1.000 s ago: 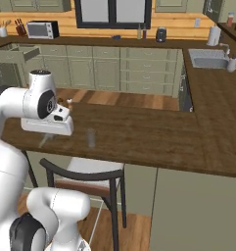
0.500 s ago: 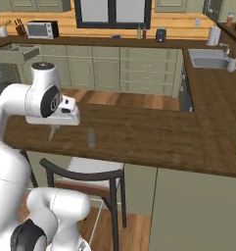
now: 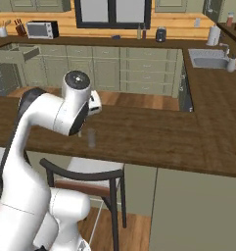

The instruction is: Take a straw from the drawer in front and place it inside the glass cup on the dining counter.

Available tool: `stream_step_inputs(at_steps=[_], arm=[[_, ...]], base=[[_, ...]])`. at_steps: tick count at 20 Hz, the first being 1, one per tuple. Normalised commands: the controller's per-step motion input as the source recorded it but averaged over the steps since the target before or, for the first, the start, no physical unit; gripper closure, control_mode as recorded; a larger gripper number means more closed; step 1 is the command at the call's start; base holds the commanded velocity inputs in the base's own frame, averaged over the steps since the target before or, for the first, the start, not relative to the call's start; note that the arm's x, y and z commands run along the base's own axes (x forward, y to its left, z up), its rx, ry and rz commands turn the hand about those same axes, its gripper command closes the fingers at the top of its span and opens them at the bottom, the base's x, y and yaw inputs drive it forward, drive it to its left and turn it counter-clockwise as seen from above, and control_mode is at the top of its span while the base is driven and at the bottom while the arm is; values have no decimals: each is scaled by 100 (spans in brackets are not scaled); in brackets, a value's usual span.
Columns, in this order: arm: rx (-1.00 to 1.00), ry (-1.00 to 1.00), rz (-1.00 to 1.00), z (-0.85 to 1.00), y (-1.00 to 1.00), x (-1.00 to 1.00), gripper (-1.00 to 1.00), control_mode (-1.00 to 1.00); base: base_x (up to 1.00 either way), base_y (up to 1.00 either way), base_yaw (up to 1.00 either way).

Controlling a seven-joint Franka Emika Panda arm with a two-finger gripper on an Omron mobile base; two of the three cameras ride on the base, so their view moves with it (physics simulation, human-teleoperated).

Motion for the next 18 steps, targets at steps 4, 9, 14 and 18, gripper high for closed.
stream_step_inputs(at_steps=[4, 9, 14, 18], arm=[[17, -27, 46, 0, -7, 46, 100, -100], [11, -14, 45, -1, 25, 63, 100, -100], [10, -7, 40, -2, 35, 62, 100, -100], [20, 0, 25, -3, 3, 53, 100, -100]], base=[[0, 0, 0], [0, 0, 0], [0, 0, 0], [0, 0, 0]])
